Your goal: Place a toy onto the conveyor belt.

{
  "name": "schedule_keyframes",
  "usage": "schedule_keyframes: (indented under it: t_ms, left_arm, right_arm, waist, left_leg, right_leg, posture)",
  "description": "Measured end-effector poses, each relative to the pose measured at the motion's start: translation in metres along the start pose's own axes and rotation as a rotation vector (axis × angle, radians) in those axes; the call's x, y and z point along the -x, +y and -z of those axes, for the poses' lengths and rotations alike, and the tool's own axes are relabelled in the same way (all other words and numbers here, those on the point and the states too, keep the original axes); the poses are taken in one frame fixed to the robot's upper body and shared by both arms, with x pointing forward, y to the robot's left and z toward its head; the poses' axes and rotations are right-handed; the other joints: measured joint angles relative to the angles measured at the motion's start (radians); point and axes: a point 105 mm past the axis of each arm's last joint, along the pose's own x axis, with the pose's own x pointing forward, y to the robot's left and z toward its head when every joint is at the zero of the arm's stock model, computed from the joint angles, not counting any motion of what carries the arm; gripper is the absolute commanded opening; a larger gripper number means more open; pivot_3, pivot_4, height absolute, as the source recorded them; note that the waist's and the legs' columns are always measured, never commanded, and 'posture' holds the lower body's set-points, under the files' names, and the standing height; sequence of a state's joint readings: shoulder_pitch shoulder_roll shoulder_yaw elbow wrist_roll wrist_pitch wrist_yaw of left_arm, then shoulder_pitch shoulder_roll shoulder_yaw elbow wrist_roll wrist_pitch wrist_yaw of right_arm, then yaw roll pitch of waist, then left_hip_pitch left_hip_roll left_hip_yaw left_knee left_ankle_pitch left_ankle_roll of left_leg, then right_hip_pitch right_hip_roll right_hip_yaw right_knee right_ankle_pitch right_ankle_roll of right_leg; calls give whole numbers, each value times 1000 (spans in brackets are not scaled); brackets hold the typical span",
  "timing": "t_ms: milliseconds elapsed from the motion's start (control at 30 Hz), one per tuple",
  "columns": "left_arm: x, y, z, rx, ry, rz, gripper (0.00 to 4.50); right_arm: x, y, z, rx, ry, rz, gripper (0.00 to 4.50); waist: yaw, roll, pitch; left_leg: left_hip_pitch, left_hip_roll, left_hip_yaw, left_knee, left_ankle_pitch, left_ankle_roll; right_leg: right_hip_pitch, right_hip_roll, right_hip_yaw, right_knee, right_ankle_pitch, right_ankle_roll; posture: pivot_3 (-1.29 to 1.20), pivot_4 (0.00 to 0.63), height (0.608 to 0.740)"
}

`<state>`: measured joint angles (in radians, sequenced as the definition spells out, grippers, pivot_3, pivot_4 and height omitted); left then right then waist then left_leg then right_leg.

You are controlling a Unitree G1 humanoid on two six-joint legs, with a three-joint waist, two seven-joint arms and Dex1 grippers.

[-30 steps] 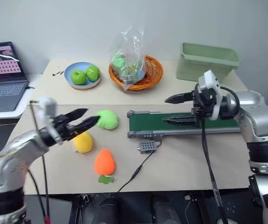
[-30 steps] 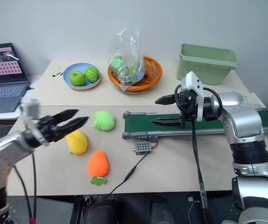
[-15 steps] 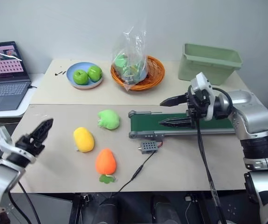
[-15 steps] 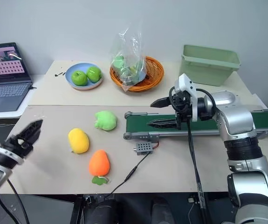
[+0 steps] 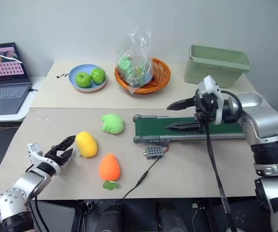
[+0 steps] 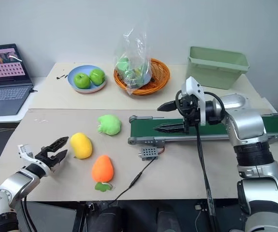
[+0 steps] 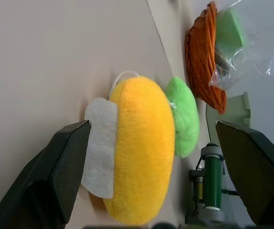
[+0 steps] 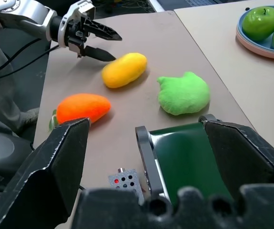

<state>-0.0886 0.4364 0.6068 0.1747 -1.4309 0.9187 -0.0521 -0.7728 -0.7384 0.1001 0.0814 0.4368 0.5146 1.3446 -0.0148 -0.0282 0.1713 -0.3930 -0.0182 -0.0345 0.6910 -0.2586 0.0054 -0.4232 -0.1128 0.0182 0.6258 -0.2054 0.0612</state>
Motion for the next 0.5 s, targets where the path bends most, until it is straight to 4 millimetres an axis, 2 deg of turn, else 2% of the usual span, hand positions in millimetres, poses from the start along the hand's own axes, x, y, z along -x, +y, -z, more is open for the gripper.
schedule_keyframes:
  t_ms: [133, 367, 500]
  left_arm:
    - [-9, 5, 2, 10, 18, -23, 4443]
    - [-28, -6, 15, 35, 65, 22, 4443]
    - [-33, -8, 20, 30, 80, 29, 4443]
  right_arm:
    - [2, 0, -1, 10, 6, 14, 4500]
    - [6, -1, -1, 21, 11, 46, 4500]
    - [9, -2, 0, 17, 13, 64, 4500]
  waist:
    - [2, 0, 0]
    - [4, 0, 0]
    - [3, 0, 0]
  left_leg:
    - [0, 0, 0, 0, 0, 0]
    - [0, 0, 0, 0, 0, 0]
    - [0, 0, 0, 0, 0, 0]
  right_leg:
    - [0, 0, 0, 0, 0, 0]
    - [0, 0, 0, 0, 0, 0]
    - [0, 0, 0, 0, 0, 0]
  posture:
    - [0, 150, 740]
    - [0, 150, 740]
    - [0, 150, 740]
